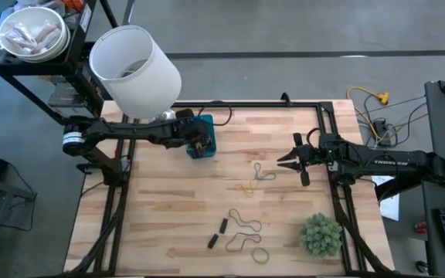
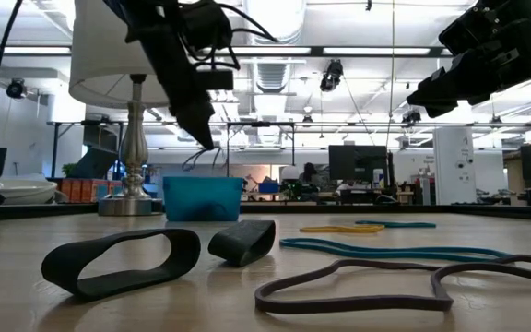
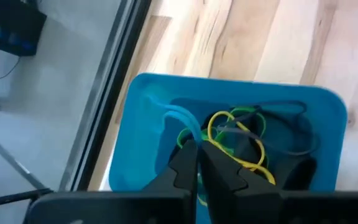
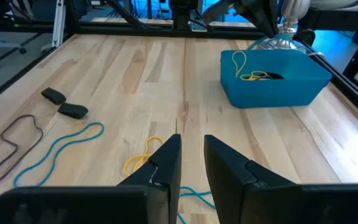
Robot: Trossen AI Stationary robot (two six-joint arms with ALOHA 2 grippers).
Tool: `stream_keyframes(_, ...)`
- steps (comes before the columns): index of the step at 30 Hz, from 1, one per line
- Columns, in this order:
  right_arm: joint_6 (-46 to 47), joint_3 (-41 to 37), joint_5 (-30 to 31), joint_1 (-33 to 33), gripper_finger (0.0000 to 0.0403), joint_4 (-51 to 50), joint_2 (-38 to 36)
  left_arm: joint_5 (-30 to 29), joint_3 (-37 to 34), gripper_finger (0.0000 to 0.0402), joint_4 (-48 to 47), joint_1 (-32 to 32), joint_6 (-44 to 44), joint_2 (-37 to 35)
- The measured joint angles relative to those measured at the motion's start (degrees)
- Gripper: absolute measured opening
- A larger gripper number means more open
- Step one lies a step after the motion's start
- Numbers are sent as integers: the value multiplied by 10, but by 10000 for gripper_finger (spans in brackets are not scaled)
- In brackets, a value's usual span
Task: Pick and place rubber bands into bin
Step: Put the middle blue rubber band into the blue bin, then put the top blue rubber band into the blue bin
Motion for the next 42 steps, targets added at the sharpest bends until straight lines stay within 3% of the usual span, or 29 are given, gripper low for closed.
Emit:
stream_keyframes(7, 0, 0, 0, 0, 63, 0, 0, 41, -3, 7, 19, 2, 14, 0)
stream_keyframes(18, 0, 0, 0, 0, 63, 0, 0, 37, -14, 109, 35, 3, 15, 0)
stream_keyframes(26, 4, 0, -1, 0, 63, 0, 4, 26, -15, 130, 20, -6, 10, -9)
stream_keyframes(34, 8, -2, -4, 0, 63, 16, 59, 73, -29, 130, 12, -88, -19, -58)
stream_keyframes(42, 9, -3, -18, 0, 63, 101, 179, 81, -61, 130, 26, -219, -57, -84)
